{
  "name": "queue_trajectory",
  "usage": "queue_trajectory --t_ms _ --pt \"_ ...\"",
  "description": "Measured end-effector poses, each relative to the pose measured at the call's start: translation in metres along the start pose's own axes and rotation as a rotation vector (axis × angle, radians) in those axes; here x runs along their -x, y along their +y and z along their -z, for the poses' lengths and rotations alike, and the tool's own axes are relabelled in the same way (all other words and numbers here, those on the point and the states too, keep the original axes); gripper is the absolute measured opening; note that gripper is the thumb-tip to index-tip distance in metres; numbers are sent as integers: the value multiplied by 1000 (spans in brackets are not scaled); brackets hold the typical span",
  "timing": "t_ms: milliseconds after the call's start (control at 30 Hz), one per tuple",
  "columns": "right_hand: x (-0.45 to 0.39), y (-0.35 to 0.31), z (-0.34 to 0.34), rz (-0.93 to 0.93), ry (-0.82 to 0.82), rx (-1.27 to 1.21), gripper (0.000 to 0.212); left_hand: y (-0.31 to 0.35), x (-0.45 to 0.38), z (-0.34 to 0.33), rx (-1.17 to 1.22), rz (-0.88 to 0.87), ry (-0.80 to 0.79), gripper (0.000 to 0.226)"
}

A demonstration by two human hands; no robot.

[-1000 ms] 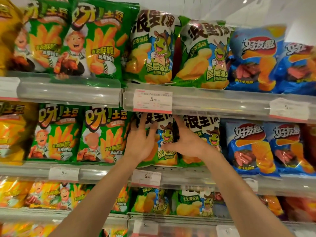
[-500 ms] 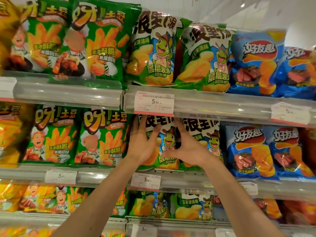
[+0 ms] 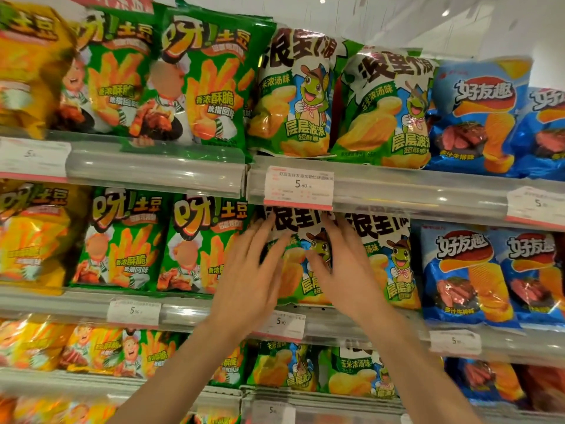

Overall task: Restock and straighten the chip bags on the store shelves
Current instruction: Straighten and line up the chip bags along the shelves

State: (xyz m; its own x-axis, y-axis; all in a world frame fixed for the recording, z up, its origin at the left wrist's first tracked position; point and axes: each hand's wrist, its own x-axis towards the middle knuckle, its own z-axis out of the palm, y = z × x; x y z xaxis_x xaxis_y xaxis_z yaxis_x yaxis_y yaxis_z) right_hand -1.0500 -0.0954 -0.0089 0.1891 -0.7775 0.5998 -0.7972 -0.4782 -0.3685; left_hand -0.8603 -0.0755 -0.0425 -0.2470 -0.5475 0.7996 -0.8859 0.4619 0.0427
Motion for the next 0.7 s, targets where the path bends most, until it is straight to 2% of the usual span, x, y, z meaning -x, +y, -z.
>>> queue_trajectory --t_ms 67,200,433,700 --pt "2 -16 -14 79 68 181 65 -16 1 12 -95 19 50 46" --pt "-4 -35 -45 62 59 378 71 -49 -1 20 -267 134 17 53" --pt "-9 -34 -69 18 7 532 73 -69 3 10 -341 126 16 61" --pt "-12 -36 -72 2 3 555 73 -72 4 7 -377 148 -8 64"
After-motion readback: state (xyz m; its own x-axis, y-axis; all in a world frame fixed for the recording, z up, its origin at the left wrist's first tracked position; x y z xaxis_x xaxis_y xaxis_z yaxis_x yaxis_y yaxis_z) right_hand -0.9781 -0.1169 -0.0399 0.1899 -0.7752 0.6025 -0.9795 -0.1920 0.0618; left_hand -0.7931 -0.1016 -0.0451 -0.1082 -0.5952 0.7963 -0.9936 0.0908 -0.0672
